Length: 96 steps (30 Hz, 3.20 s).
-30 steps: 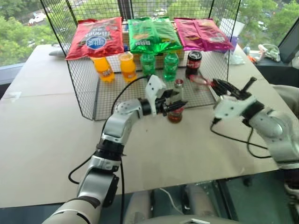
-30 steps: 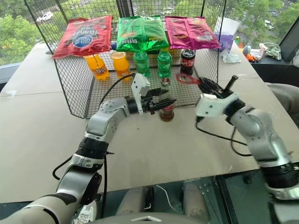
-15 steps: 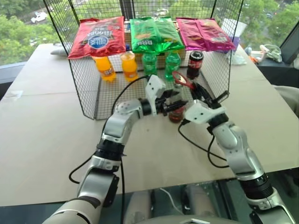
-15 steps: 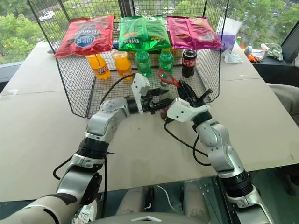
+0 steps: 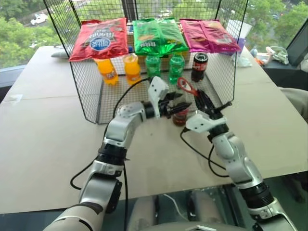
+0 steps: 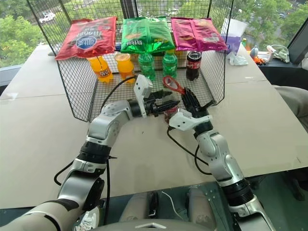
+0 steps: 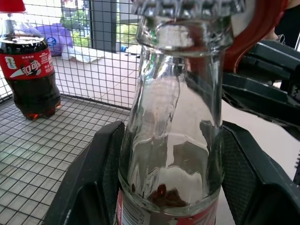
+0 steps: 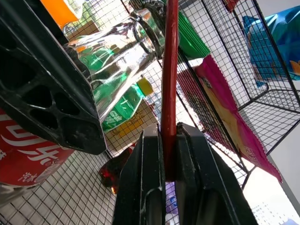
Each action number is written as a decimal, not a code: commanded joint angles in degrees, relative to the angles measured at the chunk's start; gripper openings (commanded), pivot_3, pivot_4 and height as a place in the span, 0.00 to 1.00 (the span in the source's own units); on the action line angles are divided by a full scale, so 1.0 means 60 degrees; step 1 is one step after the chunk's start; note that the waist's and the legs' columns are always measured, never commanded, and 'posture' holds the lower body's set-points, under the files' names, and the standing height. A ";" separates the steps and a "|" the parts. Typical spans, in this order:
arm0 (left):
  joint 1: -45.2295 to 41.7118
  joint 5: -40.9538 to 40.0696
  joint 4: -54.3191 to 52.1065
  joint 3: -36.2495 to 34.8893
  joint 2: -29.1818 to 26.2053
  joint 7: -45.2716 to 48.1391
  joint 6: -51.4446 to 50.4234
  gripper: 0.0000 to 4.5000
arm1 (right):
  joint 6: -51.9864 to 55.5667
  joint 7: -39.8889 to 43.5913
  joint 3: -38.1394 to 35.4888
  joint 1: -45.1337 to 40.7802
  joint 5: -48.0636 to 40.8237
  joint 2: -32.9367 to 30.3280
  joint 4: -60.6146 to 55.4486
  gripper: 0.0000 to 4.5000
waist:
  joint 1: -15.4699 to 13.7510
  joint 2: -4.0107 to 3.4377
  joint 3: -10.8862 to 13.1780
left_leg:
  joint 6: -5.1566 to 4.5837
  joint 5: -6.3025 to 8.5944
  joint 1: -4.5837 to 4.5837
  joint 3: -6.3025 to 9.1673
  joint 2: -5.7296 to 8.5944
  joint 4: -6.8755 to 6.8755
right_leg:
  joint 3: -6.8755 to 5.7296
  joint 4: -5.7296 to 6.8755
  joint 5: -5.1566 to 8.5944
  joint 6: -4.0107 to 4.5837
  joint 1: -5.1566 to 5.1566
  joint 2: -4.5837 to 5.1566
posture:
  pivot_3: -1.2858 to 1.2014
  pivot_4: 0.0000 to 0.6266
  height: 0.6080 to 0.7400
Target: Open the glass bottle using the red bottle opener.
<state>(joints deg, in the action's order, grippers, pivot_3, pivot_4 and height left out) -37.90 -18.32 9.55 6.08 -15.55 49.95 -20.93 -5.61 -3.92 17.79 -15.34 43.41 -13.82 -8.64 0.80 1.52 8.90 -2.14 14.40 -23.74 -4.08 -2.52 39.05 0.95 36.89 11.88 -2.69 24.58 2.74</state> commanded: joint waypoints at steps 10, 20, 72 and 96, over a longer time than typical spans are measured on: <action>-0.0353 0.0045 -0.0328 0.0179 0.0035 0.0169 0.0193 0.51 | -0.0030 0.3062 -0.0266 0.0136 0.0182 -0.2774 -0.1195 0.00 | -0.0024 0.0010 -0.0017 | -0.0001 0.0001 0.0010 0.0006 0.0003 0.0008 | -0.0001 0.0006 0.0005 0.0006 -0.0018 0.0001 | 0.52 0.24 1.00; -0.0361 0.0135 -0.0115 0.0226 0.0083 0.0231 0.0369 0.51 | -0.0138 0.4520 -0.1052 -0.0773 -0.0752 -0.4221 -0.1687 0.00 | -0.0195 0.0003 -0.0016 | -0.0006 0.0004 -0.0003 0.0014 0.0008 0.0008 | -0.0011 -0.0011 0.0008 0.0010 -0.0019 0.0003 | 0.52 0.24 1.00; -0.0268 0.0065 -0.0101 0.0223 0.0010 0.0223 0.0585 0.51 | 1.2992 0.5524 -0.5165 0.0321 -0.8967 0.2366 -0.4885 0.23 | -0.0087 -0.0014 0.0002 | -0.0007 0.0005 -0.0020 0.0020 -0.0002 0.0008 | -0.0009 0.0007 -0.0009 -0.0014 0.0005 0.0001 | 0.52 0.24 1.00; -0.0080 -0.0222 -0.0490 0.0122 -0.0133 0.0260 0.0212 0.62 | 1.1477 0.4335 -0.5439 0.0776 -1.0251 0.0612 -0.5237 1.00 | -0.0007 -0.0016 0.0004 | -0.0007 0.0005 -0.0021 0.0020 0.0002 -0.0009 | -0.0010 -0.0006 -0.0009 -0.0019 0.0009 0.0001 | 0.52 0.24 1.00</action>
<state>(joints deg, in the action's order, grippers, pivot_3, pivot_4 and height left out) -38.11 -18.67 9.52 7.59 -16.11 51.22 -19.63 65.29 22.58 -14.65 -10.66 -17.32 -9.47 -37.67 0.76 1.42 8.92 -2.18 14.44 -23.87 -3.95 -2.51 39.00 0.89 36.86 11.82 -2.81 24.64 2.75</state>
